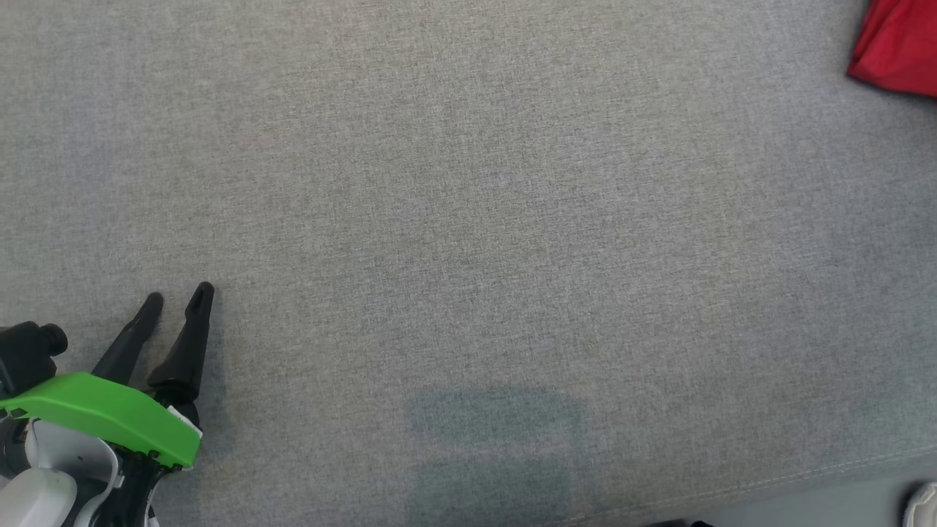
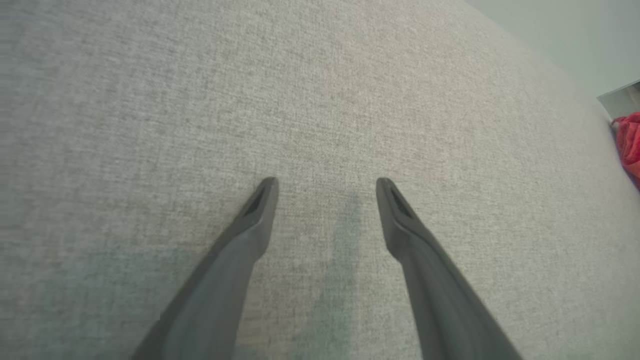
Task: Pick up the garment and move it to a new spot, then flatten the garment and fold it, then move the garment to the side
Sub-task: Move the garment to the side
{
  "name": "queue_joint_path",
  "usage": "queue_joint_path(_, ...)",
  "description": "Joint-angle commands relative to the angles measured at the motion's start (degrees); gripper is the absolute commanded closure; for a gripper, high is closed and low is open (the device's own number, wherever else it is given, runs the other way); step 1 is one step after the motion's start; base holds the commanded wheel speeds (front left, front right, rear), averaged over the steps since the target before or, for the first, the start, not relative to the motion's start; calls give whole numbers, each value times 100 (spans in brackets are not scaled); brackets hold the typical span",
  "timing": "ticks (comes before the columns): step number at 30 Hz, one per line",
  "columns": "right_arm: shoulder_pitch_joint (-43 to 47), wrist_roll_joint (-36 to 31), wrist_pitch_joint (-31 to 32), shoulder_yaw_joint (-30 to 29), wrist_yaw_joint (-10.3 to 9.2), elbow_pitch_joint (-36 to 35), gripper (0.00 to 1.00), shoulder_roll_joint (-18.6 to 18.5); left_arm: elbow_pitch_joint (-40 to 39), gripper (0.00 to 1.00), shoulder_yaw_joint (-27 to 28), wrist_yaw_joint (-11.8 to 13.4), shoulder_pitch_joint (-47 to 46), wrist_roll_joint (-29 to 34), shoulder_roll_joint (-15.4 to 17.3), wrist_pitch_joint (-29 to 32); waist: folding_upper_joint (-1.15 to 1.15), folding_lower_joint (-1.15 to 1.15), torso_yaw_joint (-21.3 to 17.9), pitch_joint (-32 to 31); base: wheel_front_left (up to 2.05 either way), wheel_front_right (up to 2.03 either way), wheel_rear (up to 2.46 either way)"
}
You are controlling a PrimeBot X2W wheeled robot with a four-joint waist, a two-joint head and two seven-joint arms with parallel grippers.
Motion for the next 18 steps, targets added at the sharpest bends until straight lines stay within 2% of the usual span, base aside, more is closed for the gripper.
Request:
queue_joint_path(1, -133, -10, -49, 47, 2, 35, 100, 7, 5, 0, 13, 14, -1, -67, 7, -27, 0, 0, 24, 5, 0, 0, 0)
queue_joint_path(5, -390, 186, -51, 408, 1, 97, 100, 11, 85, 0, -18, -23, 23, -79, -96, -65, 0, 0, 74, -35, 0, 0, 0)
queue_joint_path(9, -535, 207, 168, 591, 1, 215, 100, -183, 209, 0, -90, -94, -21, -70, -227, -99, 0, 0, 163, -153, 0, 0, 0)
queue_joint_path(15, -609, -110, 296, 367, 1, 445, 100, -592, 302, 0, -45, -140, -26, -101, -246, -147, 0, 0, 278, -74, 0, 0, 0)
queue_joint_path(16, -583, -225, 259, 257, 1, 494, 53, -667, 307, 0, -40, -149, -8, -107, -239, -152, 0, 0, 287, -45, 0, 0, 0)
queue_joint_path(17, -551, -330, 227, 163, 1, 546, 0, -705, 310, 0, -35, -154, 11, -107, -229, -153, 0, 0, 294, -15, 0, 0, 0)
queue_joint_path(18, -515, -418, 176, 45, 1, 595, 0, -726, 315, 0, -30, -153, 31, -115, -224, -153, 0, 0, 299, 9, 0, 0, 0)
